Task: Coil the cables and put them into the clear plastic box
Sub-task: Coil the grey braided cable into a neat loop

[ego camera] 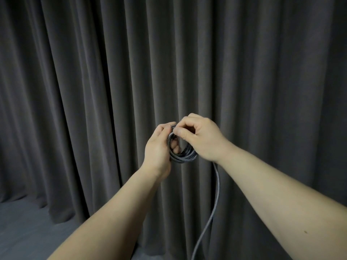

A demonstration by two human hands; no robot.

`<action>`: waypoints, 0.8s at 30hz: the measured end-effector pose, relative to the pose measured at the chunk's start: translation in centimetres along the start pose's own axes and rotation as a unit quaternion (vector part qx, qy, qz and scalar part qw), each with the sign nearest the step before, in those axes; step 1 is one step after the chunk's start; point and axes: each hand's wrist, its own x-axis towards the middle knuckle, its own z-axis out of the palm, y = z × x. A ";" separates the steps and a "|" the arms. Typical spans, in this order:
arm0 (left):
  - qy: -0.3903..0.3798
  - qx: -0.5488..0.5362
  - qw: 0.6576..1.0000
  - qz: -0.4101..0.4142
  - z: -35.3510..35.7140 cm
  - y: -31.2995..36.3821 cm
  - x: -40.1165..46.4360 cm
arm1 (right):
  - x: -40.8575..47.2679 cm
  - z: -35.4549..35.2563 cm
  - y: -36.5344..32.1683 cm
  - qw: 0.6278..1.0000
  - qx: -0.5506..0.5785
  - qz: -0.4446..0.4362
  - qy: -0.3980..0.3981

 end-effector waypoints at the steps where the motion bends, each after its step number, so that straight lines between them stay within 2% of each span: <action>1: 0.002 -0.003 1.000 -0.003 0.0 0.0 0.0 | -0.1 0.3 0.0 1.000 0.016 0.011 0.009; 8: 0.008 0.018 1.000 0.000 -0.7 -0.2 -0.1 | -0.3 2.0 0.3 0.992 0.072 0.065 0.081; 12: -0.008 0.044 0.999 0.018 -1.1 0.0 -0.4 | -0.3 2.0 0.2 0.988 0.102 0.087 0.080; 14: -0.014 0.049 0.998 0.029 -1.6 0.1 -0.6 | -0.3 1.5 0.1 0.989 0.099 0.090 0.061; 16: -0.009 0.047 0.998 0.036 -2.0 0.3 -0.7 | -0.5 0.4 0.1 0.987 0.125 0.100 0.006; 18: 0.003 0.043 0.998 0.037 -2.3 0.6 -0.6 | -1.0 -0.5 0.2 0.973 0.179 0.129 -0.072; 20: 0.015 0.027 0.999 0.037 -2.6 1.0 -0.4 | -1.7 -0.9 0.7 0.962 0.208 0.151 -0.095; 24: -0.001 0.028 0.999 0.028 -2.5 1.2 -1.0 | -2.0 -0.4 1.4 0.969 0.206 0.128 0.039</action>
